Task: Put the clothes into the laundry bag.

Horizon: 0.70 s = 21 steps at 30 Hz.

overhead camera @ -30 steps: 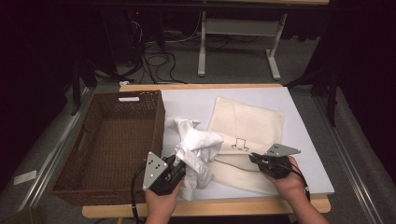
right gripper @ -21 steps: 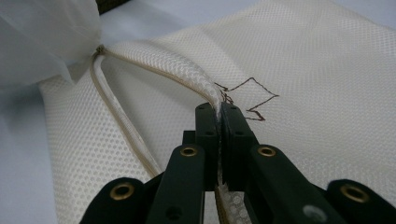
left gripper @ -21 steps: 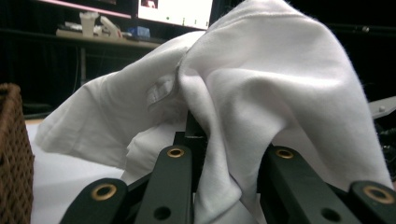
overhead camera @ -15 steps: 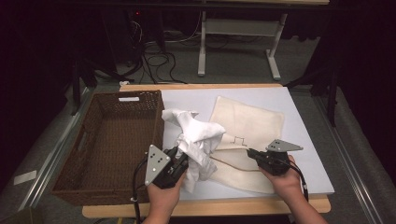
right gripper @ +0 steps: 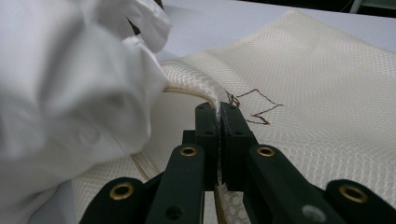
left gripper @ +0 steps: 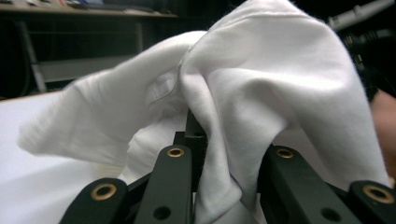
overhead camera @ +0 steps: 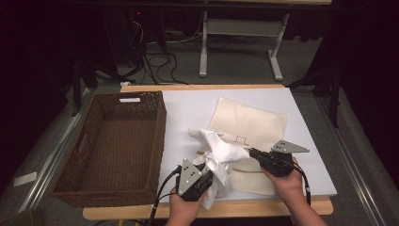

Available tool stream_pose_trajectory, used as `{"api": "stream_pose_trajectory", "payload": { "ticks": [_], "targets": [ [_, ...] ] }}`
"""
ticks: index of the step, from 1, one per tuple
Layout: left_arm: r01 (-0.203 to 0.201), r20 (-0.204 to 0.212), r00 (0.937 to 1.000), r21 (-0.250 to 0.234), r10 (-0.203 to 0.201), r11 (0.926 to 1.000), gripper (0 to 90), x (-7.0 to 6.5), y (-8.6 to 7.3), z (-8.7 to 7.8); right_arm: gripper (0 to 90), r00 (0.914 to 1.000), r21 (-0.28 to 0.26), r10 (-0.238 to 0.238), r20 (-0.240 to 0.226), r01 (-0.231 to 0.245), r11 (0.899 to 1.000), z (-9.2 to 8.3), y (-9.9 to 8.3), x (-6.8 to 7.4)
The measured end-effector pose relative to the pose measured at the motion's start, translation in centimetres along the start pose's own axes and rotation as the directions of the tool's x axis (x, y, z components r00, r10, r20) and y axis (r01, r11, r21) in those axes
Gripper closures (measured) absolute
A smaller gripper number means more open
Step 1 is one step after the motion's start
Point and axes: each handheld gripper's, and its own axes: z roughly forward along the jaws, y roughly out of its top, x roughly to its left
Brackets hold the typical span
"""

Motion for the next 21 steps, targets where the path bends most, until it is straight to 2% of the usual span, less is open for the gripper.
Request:
{"api": "stream_pose_trajectory", "payload": {
  "ticks": [6,10,12,21],
  "targets": [
    [0.01,0.038,0.9992,0.039,-0.012,0.9992,78.0,-0.8,-0.7,1.1,88.4,0.9999,-0.018,0.013,-0.01,-0.013,1.0,-0.2,0.0,-0.3],
    [0.015,0.055,0.9983,0.085,-0.02,0.9962,78.0,-1.1,-1.6,1.9,88.4,0.9997,-0.025,0.021,-0.014,-0.021,0.999,-0.5,0.1,-0.3],
    [0.032,0.06,0.9974,0.11,-0.039,0.9934,78.0,-1.1,-2.0,2.2,88.3,0.9997,-0.034,0.022,-0.014,-0.022,0.999,-0.6,0.1,-0.3],
    [0.084,0.045,0.9947,0.156,-0.093,0.9842,77.9,-0.5,-2.4,4.0,88.2,0.9995,-0.044,0.011,-0.029,-0.012,0.999,-0.8,0.2,-0.3]
  ]
}}
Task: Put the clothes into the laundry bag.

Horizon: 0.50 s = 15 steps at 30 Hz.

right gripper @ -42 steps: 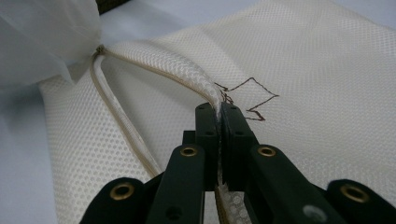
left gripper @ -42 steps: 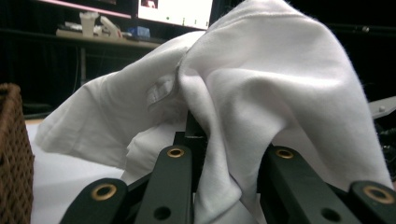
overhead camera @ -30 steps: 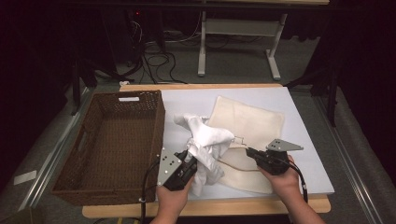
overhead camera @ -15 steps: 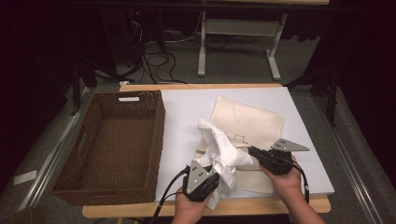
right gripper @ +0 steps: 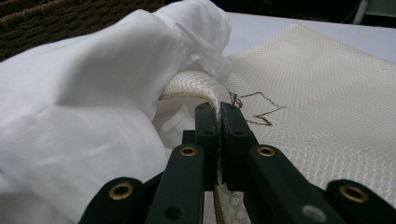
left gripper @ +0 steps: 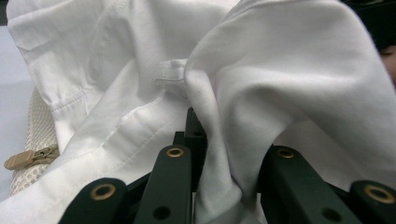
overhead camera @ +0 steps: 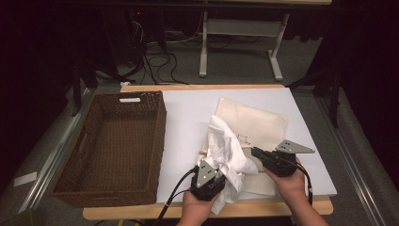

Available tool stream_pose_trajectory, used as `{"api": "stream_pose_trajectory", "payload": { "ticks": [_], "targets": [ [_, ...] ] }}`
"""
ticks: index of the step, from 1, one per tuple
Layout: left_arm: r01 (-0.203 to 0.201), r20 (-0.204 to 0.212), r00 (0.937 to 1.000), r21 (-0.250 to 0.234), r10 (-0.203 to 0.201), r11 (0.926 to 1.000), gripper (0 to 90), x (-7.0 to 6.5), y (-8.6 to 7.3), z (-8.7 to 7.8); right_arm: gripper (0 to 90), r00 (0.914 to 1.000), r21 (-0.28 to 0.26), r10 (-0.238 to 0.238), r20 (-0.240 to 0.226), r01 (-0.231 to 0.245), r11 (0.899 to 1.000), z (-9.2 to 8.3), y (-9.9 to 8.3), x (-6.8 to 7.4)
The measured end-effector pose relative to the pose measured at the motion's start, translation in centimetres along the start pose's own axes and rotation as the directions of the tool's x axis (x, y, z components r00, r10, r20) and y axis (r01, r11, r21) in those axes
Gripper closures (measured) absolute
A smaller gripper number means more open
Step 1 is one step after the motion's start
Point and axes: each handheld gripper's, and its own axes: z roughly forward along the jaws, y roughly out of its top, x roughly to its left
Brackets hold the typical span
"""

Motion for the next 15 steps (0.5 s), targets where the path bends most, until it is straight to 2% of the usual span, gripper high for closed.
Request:
{"api": "stream_pose_trajectory", "payload": {
  "ticks": [7,9,10,15],
  "targets": [
    [-0.004,-0.026,0.9996,0.02,0.004,0.9998,77.8,0.5,0.8,1.0,88.1,1.0,-0.004,-0.004,-0.002,0.004,1.0,-0.1,0.0,0.1],
    [-0.007,-0.022,0.9997,0.057,0.009,0.9984,77.4,0.6,1.0,1.7,88.2,1.0,-0.008,-0.001,-0.007,0.001,1.0,-0.2,0.0,0.1],
    [-0.013,-0.026,0.9995,0.103,0.016,0.9946,77.3,0.6,1.0,2.6,88.2,0.9999,-0.007,-0.002,-0.011,0.002,1.0,-0.2,0.0,0.1],
    [-0.013,-0.054,0.9983,0.176,0.023,0.9843,76.5,0.6,0.6,4.6,88.3,1.0,-0.017,0.001,-0.01,-0.001,1.0,-0.5,0.1,0.1]
  ]
}}
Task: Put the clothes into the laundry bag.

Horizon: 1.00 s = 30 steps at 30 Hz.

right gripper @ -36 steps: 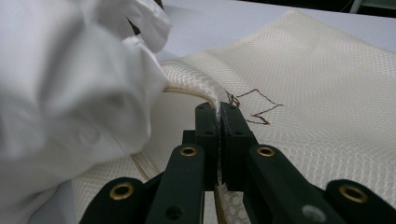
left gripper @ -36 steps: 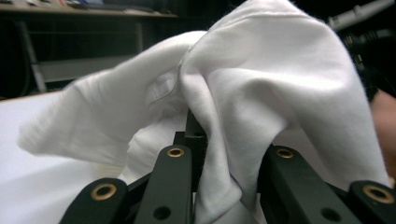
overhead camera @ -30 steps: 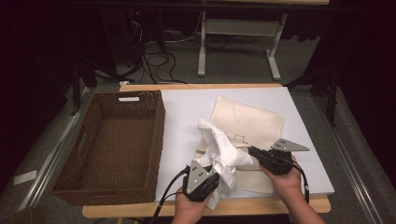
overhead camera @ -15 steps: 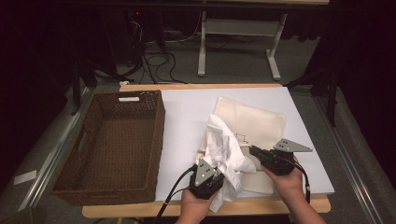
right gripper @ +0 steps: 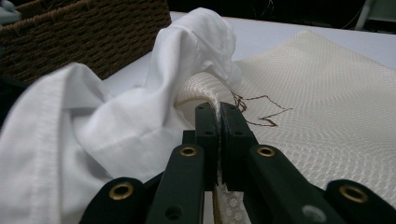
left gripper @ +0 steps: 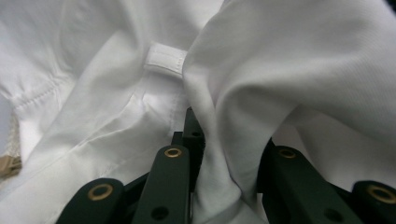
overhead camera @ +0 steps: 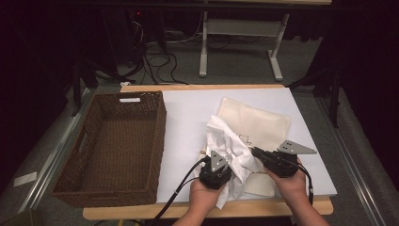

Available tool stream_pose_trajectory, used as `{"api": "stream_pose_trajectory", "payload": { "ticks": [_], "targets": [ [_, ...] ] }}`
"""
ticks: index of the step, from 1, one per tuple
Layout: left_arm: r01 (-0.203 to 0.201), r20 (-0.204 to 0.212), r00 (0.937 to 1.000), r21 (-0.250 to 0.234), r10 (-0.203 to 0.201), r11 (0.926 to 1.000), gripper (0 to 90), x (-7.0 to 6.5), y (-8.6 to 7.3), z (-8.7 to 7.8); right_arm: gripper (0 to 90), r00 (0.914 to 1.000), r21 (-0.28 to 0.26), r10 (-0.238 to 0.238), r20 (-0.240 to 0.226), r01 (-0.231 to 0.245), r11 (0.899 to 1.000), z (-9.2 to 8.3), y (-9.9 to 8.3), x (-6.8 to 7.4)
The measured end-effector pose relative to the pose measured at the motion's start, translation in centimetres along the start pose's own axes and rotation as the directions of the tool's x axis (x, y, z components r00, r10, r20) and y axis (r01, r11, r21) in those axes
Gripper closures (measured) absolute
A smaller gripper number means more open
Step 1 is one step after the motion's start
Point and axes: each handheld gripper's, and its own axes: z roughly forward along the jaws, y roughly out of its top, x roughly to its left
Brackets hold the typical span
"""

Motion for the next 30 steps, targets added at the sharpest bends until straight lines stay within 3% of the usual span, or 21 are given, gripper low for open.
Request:
{"api": "stream_pose_trajectory", "payload": {
  "ticks": [4,10,12,14,20,24,27,30],
  "targets": [
    [0.024,-0.01,0.9997,0.055,-0.023,0.9982,75.6,0.1,0.2,1.1,88.2,0.9998,0.003,-0.02,0.006,0.02,1.0,-0.1,0.0,0.0],
    [0.035,-0.028,0.9991,0.064,-0.033,0.9973,70.1,0.2,0.3,1.9,88.1,0.9994,0.008,-0.032,0.015,0.032,0.999,-0.1,-0.1,0.2],
    [0.038,-0.001,0.9993,0.048,-0.038,0.9981,63.8,0.2,0.3,1.8,88.1,0.999,0.006,-0.042,0.014,0.042,0.999,-0.1,-0.1,0.3],
    [0.004,0.01,0.9999,0.021,-0.004,0.9998,54.8,0.0,0.2,1.3,88.2,0.9991,0.007,-0.038,0.02,0.037,0.999,-0.2,-0.1,0.3],
    [-0.012,0.004,0.9999,-0.052,0.013,0.9986,36.4,-0.4,0.1,-0.5,88.1,0.9993,0.009,-0.03,0.023,0.03,1.0,-0.2,-0.2,0.1],
    [-0.041,0.008,0.9991,-0.065,0.042,0.997,29.1,-0.7,-0.2,-1.8,88.1,0.9992,0.009,-0.03,0.025,0.03,0.999,-0.2,-0.2,0.1],
    [-0.03,0.013,0.9994,-0.076,0.031,0.9966,28.0,-0.5,-0.3,-3.1,88.0,0.9992,0.01,-0.03,0.025,0.029,1.0,-0.3,-0.2,0.1],
    [-0.035,-0.013,0.9993,-0.09,0.034,0.9954,28.9,0.2,-0.6,-4.4,88.0,0.9991,0.01,-0.032,0.027,0.031,0.999,-0.3,-0.2,0.2]
  ]
}}
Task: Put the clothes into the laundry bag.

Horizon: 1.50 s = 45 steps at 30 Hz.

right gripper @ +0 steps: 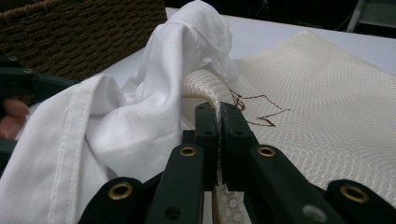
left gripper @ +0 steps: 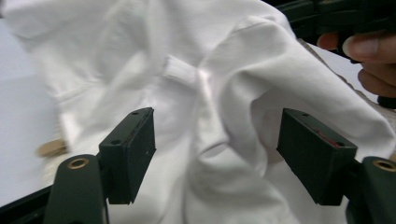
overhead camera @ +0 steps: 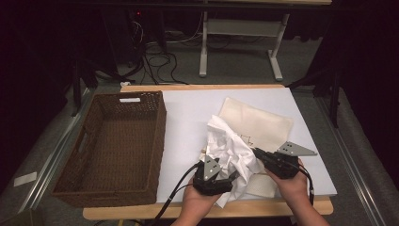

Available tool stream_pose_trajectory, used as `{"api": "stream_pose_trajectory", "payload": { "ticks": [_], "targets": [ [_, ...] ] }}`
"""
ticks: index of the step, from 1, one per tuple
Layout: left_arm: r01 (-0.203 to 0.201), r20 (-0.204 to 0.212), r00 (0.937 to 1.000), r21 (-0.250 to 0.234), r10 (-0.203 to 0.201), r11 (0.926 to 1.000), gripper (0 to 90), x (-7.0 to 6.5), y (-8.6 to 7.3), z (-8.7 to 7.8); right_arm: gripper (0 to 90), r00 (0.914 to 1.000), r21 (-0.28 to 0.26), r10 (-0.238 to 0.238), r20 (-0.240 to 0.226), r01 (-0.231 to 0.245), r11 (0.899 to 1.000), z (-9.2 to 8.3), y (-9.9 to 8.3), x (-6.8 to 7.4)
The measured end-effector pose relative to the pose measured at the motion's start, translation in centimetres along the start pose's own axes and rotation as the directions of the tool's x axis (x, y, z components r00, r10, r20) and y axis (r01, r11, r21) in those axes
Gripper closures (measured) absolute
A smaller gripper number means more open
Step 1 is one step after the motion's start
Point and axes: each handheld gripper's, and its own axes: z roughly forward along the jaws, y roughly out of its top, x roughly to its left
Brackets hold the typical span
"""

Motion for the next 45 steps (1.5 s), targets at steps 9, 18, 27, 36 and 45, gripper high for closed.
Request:
{"api": "stream_pose_trajectory", "payload": {
  "ticks": [9,18,27,36,45],
  "targets": [
    [0.137,-0.128,0.9821,-0.012,-0.138,0.9904,31.3,4.8,-0.7,-0.6,87.9,1.0,-0.001,-0.007,-0.001,0.007,1.0,0.0,0.1,0.0],
    [0.141,-0.044,0.9893,0.036,-0.139,0.9894,17.5,5.0,1.7,3.8,87.9,0.9999,-0.001,-0.012,-0.004,0.012,1.0,0.0,0.0,0.0],
    [0.034,-0.036,0.9988,0.043,-0.033,0.9985,84.2,3.3,1.7,4.3,88.0,0.9998,0.001,-0.017,-0.004,0.017,1.0,0.1,0.0,0.0],
    [-0.066,0.091,0.994,0.042,0.062,0.9969,86.3,-0.8,0.7,1.9,88.1,0.9999,0.004,-0.015,0.001,0.014,1.0,0.2,0.1,0.2],
    [-0.04,0.036,0.9987,0.155,0.035,0.987,85.4,-0.8,0.8,6.4,88.1,0.9999,-0.007,-0.011,-0.007,0.011,1.0,0.0,0.1,0.3]
  ]
}}
